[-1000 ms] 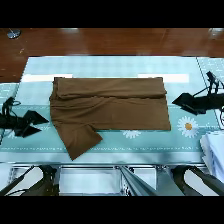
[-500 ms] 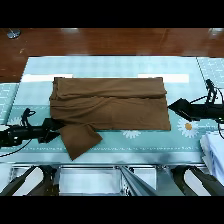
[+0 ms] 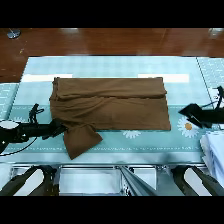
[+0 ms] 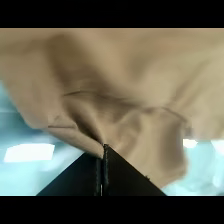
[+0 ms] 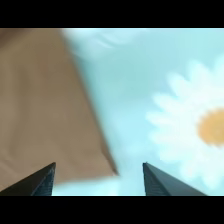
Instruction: Fold the shirts.
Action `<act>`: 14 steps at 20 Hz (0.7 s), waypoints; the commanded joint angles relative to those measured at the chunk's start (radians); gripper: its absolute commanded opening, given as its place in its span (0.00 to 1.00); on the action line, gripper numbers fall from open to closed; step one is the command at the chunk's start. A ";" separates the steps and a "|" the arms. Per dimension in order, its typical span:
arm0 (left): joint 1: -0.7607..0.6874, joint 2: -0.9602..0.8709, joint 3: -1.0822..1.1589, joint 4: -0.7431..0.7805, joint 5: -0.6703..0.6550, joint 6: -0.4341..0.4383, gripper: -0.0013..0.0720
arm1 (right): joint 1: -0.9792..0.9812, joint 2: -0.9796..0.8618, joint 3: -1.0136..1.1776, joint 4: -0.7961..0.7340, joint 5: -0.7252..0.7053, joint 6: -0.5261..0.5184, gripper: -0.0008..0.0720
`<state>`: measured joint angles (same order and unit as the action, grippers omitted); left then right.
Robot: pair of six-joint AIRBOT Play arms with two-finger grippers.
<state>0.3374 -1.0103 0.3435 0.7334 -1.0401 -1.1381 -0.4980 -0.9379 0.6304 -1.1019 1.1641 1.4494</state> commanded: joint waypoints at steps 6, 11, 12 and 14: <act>-0.008 0.001 0.035 -0.020 -0.023 0.012 0.04 | 0.130 -0.029 -0.191 0.031 -0.051 0.091 0.86; -0.008 0.001 0.035 -0.019 -0.026 0.012 0.04 | 0.214 -0.142 -0.131 0.158 -0.190 0.081 0.86; -0.008 0.001 0.035 -0.019 -0.026 0.012 0.04 | 0.224 -0.172 -0.111 0.182 -0.193 0.068 0.86; -0.008 0.001 0.035 -0.019 -0.025 0.012 0.04 | 0.250 -0.226 -0.076 0.188 -0.195 0.063 0.86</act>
<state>0.3305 -1.0100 0.3775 0.7143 -1.0645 -1.1263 -0.2871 -1.0946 0.5148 -0.9562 1.0103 1.5253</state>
